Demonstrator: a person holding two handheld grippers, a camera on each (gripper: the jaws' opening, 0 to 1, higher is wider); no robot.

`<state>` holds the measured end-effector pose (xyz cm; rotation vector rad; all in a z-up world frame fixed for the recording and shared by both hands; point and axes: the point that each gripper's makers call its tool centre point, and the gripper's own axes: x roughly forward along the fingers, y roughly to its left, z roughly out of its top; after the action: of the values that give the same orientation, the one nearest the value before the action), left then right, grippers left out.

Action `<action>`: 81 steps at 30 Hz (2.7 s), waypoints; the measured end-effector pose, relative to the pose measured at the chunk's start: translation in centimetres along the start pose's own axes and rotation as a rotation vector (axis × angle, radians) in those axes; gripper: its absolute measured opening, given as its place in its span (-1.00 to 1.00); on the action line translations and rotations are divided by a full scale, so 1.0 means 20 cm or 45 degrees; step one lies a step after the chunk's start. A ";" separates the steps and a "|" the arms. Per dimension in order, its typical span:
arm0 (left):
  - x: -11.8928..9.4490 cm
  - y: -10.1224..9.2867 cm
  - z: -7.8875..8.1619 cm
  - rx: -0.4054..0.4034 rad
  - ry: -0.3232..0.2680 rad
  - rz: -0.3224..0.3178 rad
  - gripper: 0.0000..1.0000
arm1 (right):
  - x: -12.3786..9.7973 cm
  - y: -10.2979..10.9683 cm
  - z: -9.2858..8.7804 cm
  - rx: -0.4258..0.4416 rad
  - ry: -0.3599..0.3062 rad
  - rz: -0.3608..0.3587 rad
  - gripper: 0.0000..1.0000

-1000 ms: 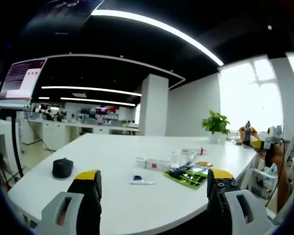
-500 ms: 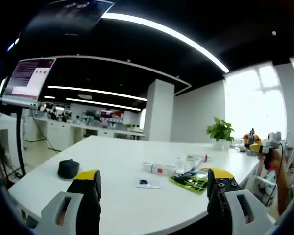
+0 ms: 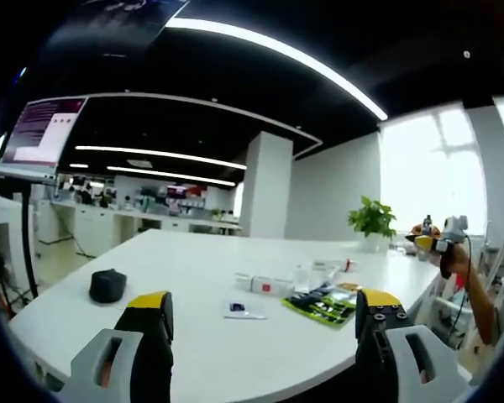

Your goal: Arrange the skincare products in the storage area until every visible bottle or jar stands upright without overlapping.

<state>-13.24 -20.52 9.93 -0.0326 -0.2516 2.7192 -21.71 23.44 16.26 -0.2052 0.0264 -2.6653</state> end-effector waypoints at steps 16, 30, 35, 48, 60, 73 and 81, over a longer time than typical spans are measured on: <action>0.03 -0.01 0.00 0.000 0.002 -0.021 0.84 | 0.43 -0.24 -0.24 0.040 0.142 0.006 1.00; 0.06 -0.03 -0.03 0.015 0.029 -0.032 0.84 | 0.55 -0.40 -0.44 0.159 0.272 -0.010 1.00; 0.06 -0.04 -0.03 0.014 0.026 -0.039 0.84 | 0.60 -0.43 -0.48 0.172 0.308 -0.024 1.00; 0.05 -0.04 -0.05 0.031 0.040 -0.038 0.84 | 0.71 -0.46 -0.66 0.086 0.508 -0.016 0.89; 0.03 -0.01 -0.03 0.018 0.011 -0.019 0.83 | 0.75 -0.48 -0.72 0.026 0.589 -0.020 0.68; 0.02 0.01 -0.02 0.008 0.005 -0.014 0.83 | 0.79 -0.40 -0.72 0.030 0.586 0.048 0.22; 0.02 0.02 -0.01 0.010 0.002 -0.009 0.82 | 0.80 -0.36 -0.77 0.062 0.639 0.076 -0.05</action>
<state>-13.80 -20.70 9.61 -0.0318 -0.2404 2.7131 -41.32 22.32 3.60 0.4741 0.1249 -2.5845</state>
